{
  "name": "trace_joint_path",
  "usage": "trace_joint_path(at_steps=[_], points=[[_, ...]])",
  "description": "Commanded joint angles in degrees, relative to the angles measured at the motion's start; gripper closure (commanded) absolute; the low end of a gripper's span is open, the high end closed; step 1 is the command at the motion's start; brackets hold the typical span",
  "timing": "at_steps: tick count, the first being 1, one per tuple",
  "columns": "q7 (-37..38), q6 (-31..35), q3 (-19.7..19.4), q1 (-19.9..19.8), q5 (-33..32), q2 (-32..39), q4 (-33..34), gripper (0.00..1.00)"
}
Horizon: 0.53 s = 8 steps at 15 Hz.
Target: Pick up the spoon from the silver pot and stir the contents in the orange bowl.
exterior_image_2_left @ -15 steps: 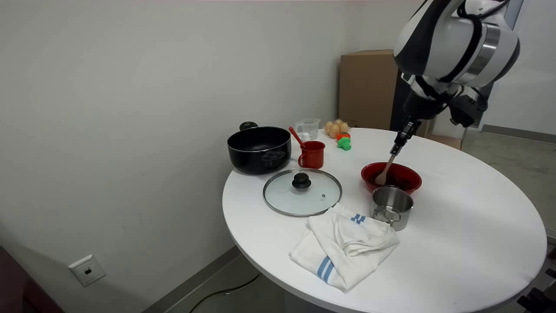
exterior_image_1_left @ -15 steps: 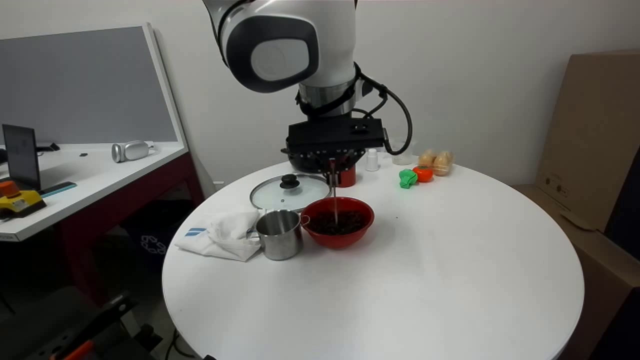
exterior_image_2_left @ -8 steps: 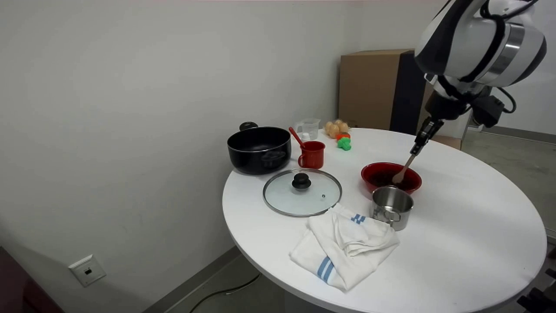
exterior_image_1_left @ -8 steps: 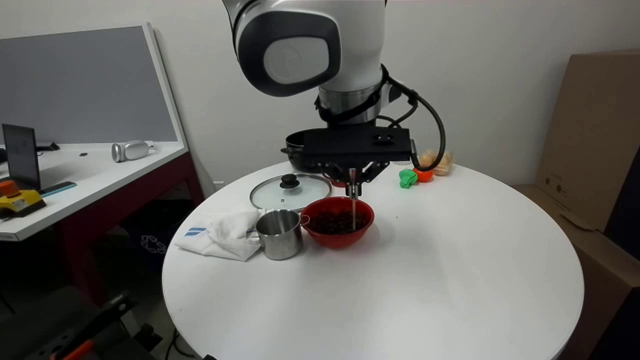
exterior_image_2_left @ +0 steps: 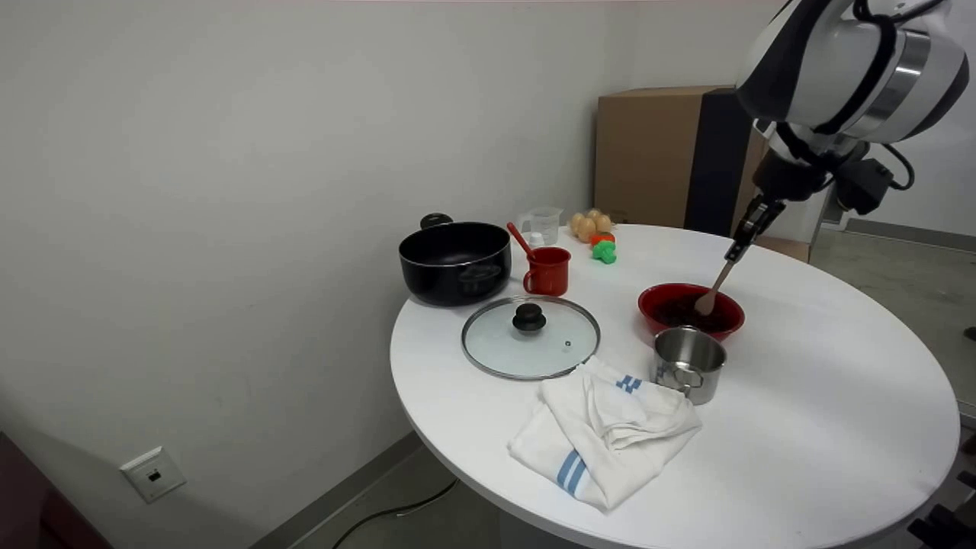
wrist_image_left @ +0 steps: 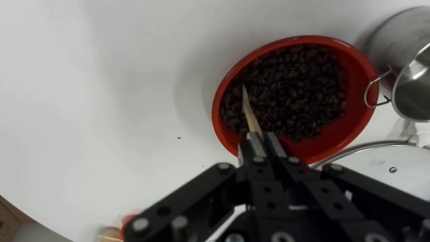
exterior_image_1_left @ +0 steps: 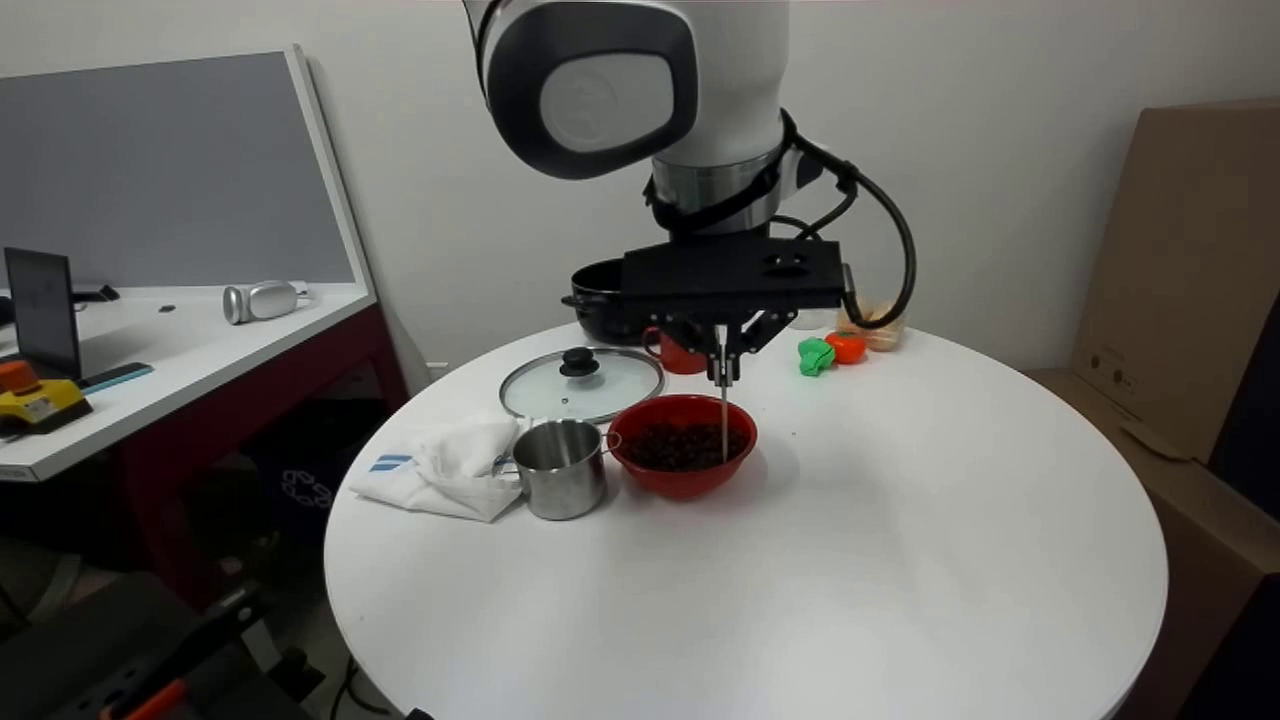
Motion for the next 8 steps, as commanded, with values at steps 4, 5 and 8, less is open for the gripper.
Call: trace_joint_path(at_steps=[4,5,8], points=[[0.0,-0.4,2.4,1.6,0.0,-0.2,2.9,0.99],[-0.2,-0.3,3.0,1.8,0.1,-0.2,2.9,0.99],[-0.8,-0.4,4.4,2.4,0.4,-0.3,2.5,0.99]])
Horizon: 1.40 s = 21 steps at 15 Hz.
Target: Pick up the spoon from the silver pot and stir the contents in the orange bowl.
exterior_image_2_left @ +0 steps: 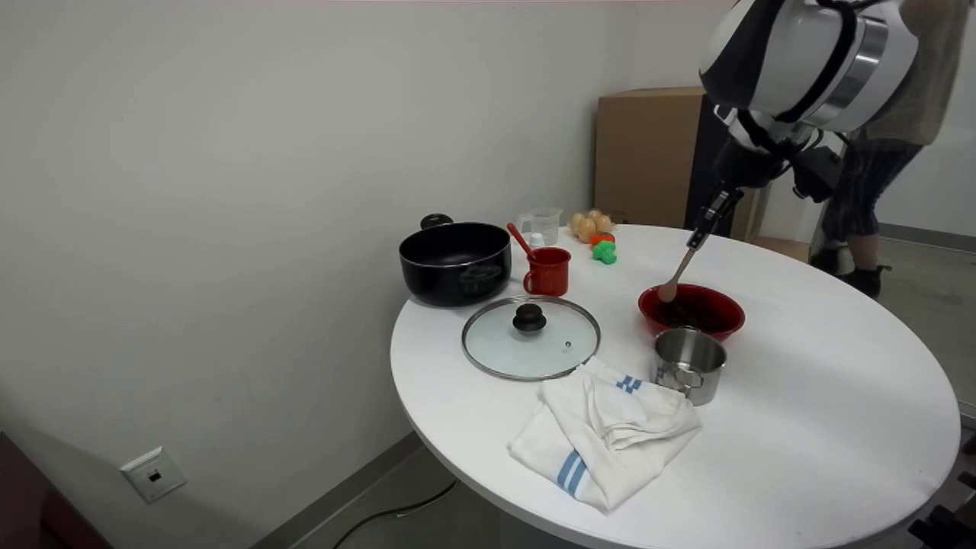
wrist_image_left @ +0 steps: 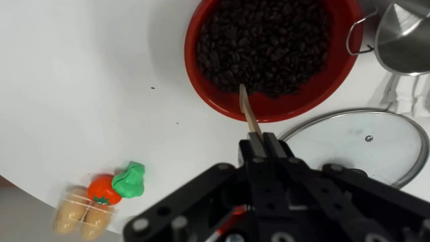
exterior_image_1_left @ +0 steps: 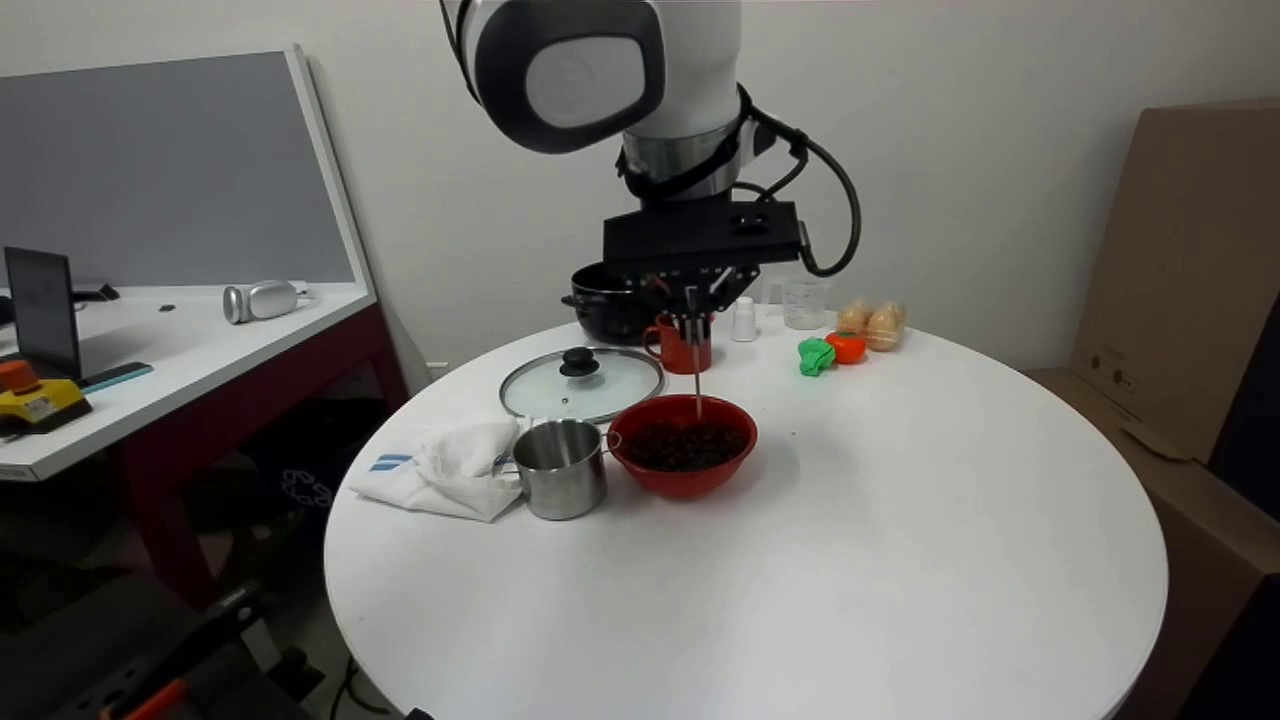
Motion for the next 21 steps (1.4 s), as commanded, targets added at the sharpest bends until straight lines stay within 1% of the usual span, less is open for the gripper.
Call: trace_joint_path(at_steps=[1,7,10,14,21], points=[[-1.1,-0.4,1.6,0.6,0.6,-0.4,-0.3,0.99],[-2.6,-0.7,4.8,0.4,1.3,-1.2,-3.3,0.99],[-3.3,-0.9,5.8,0.0,1.6,-1.5,-5.5,0.99],[-3.0,-1.0,5.3,-0.9,1.3,-1.5,-7.2,0.99],[-1.9,-0.9,3.2,-4.2,0.0,-1.4,-5.6,0.99]])
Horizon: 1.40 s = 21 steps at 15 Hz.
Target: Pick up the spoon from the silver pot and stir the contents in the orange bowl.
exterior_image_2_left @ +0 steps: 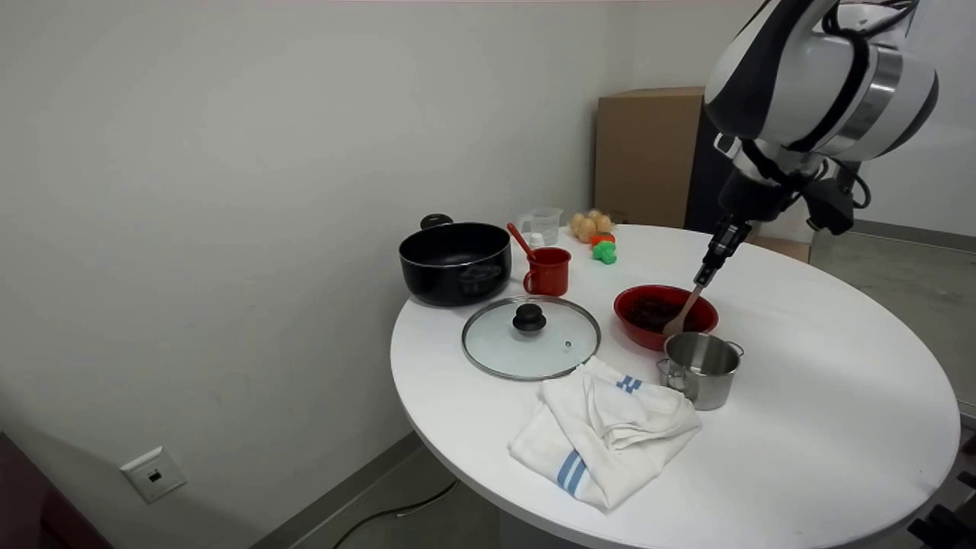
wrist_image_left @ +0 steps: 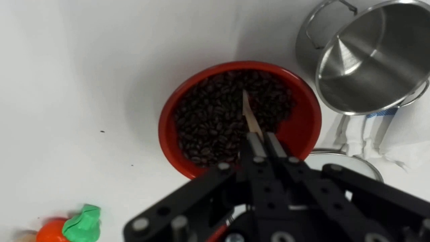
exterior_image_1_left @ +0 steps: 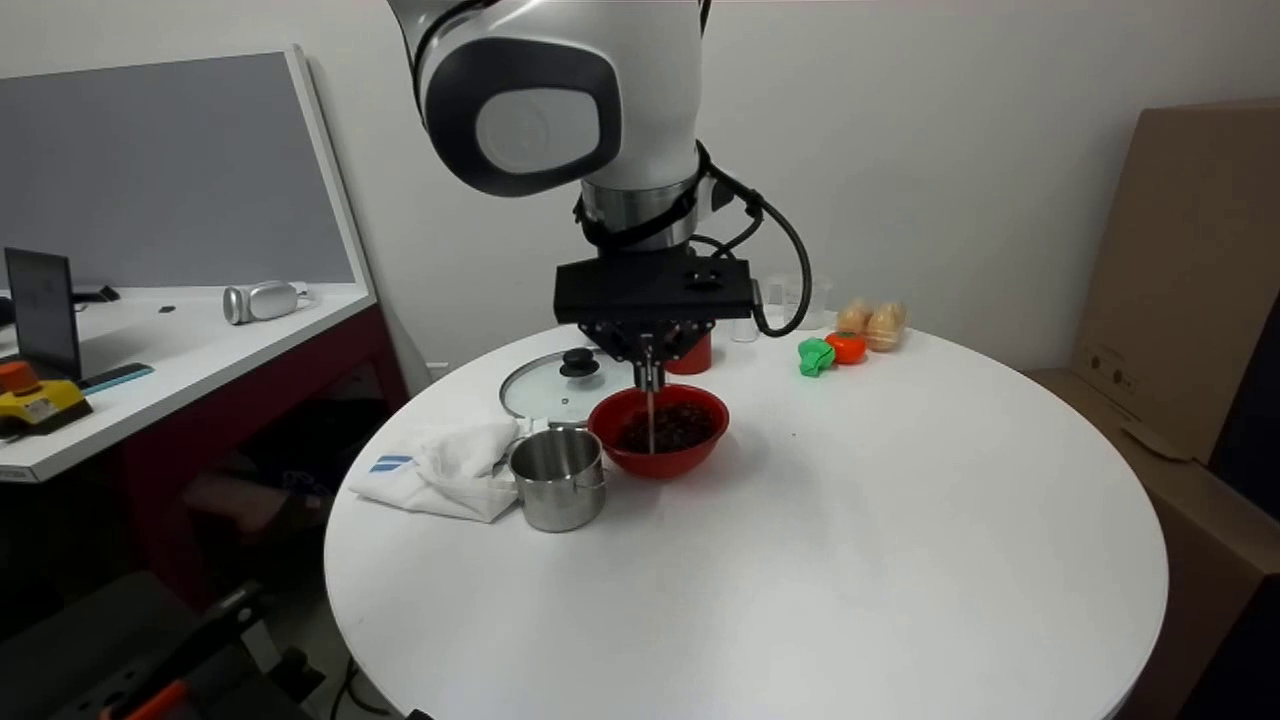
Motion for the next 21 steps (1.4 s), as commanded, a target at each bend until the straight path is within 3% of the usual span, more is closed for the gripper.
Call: trace_joint_path(at_steps=[1,11,21], points=[[-0.5,-0.8,-1.2,-1.5,-0.3,-0.7,0.7,0.99],[2.5,-0.6,-2.5,-0.2,-4.0,2.5,6.9,0.99],[3.0,-0.5,-0.6,3.6,-5.2,4.2,9.2,0.99]])
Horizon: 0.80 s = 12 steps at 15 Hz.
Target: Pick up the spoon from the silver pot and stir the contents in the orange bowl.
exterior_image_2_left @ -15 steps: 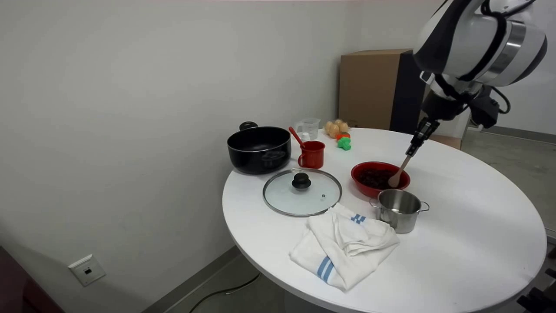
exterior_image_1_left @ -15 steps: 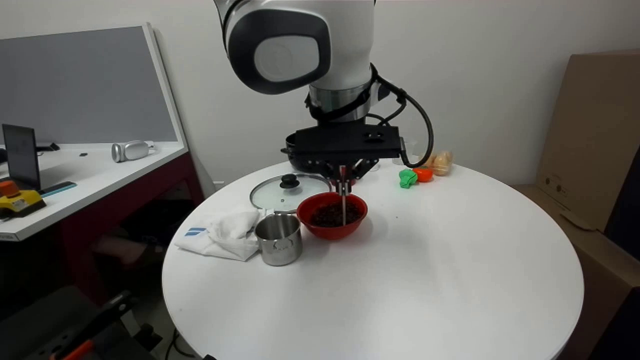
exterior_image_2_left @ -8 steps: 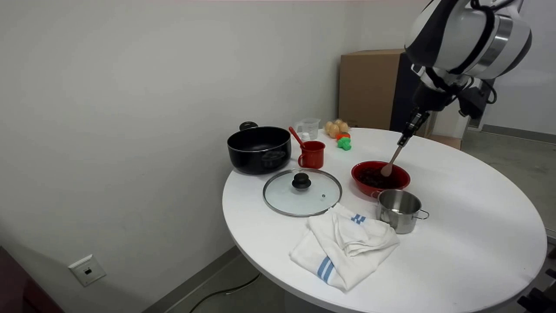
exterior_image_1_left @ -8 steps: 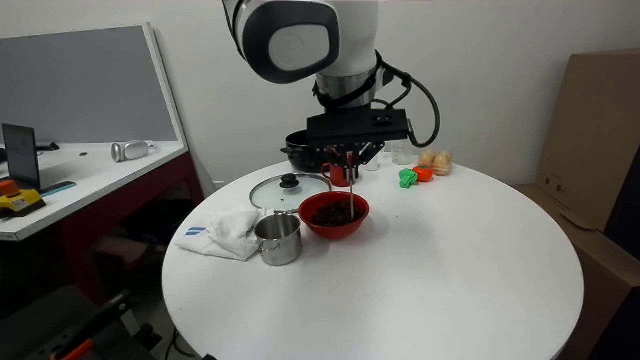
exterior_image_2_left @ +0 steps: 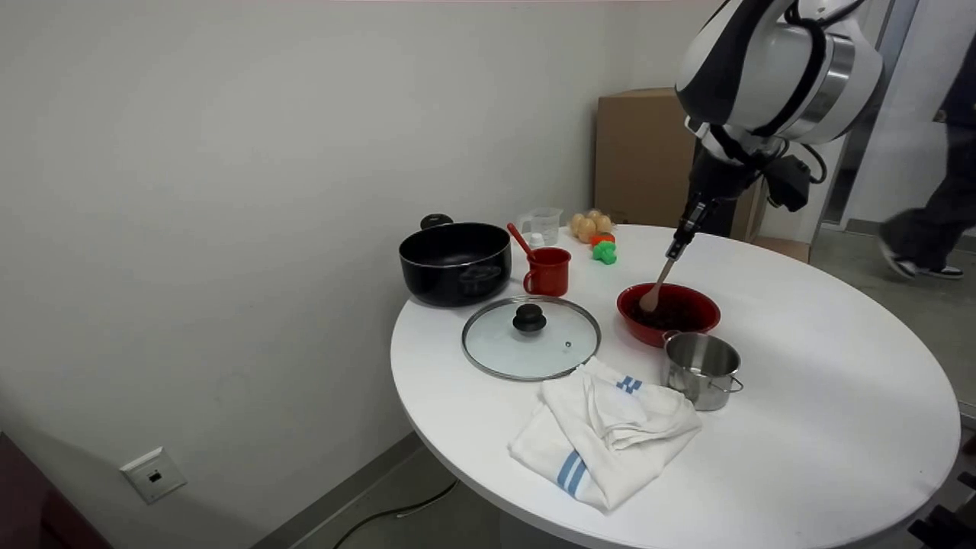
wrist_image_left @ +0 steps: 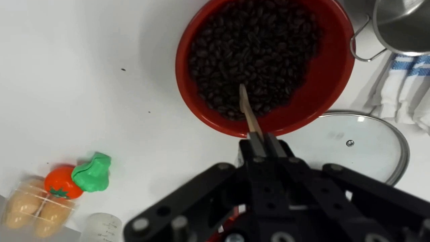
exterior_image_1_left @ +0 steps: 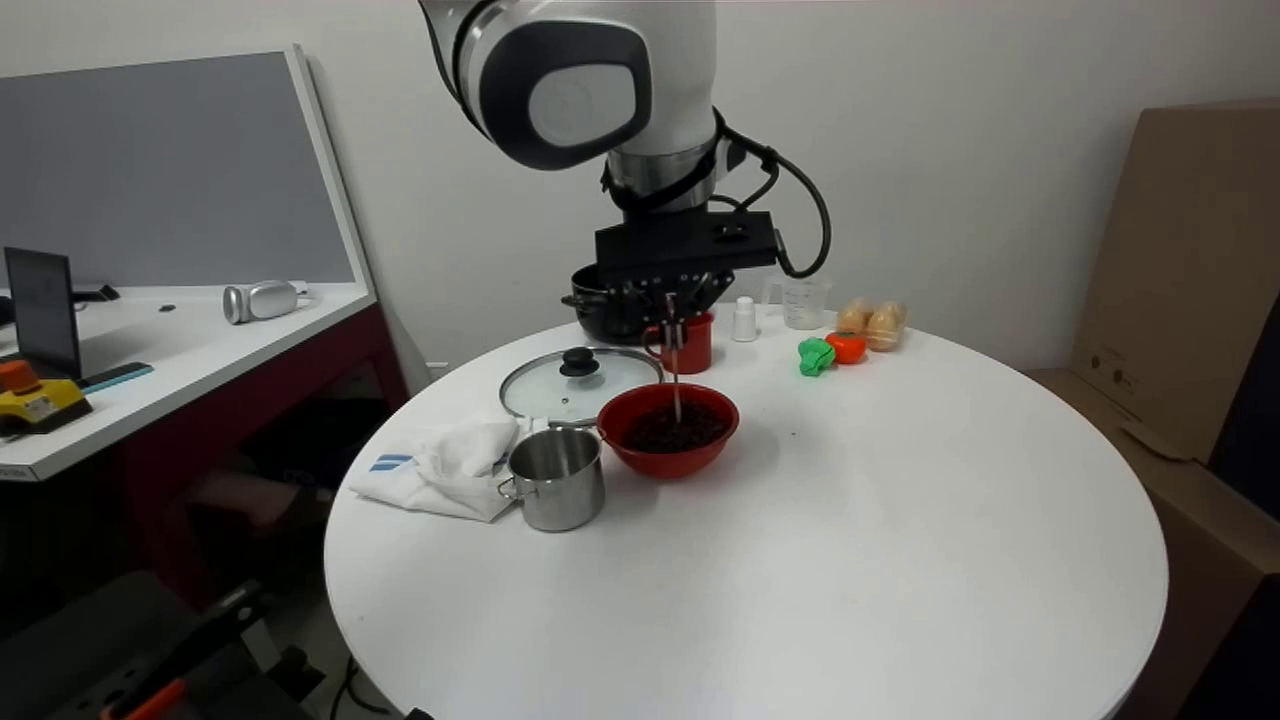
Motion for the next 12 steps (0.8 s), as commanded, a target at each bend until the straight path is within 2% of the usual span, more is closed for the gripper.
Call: trace_joint_path(at_steps=[1,12], points=[[1.4,-0.5,0.8,0.9,-1.5,0.8,1.4,0.99],[-4.0,-1.9,6.7,0.1,3.0,-2.8,-5.5,0.99]])
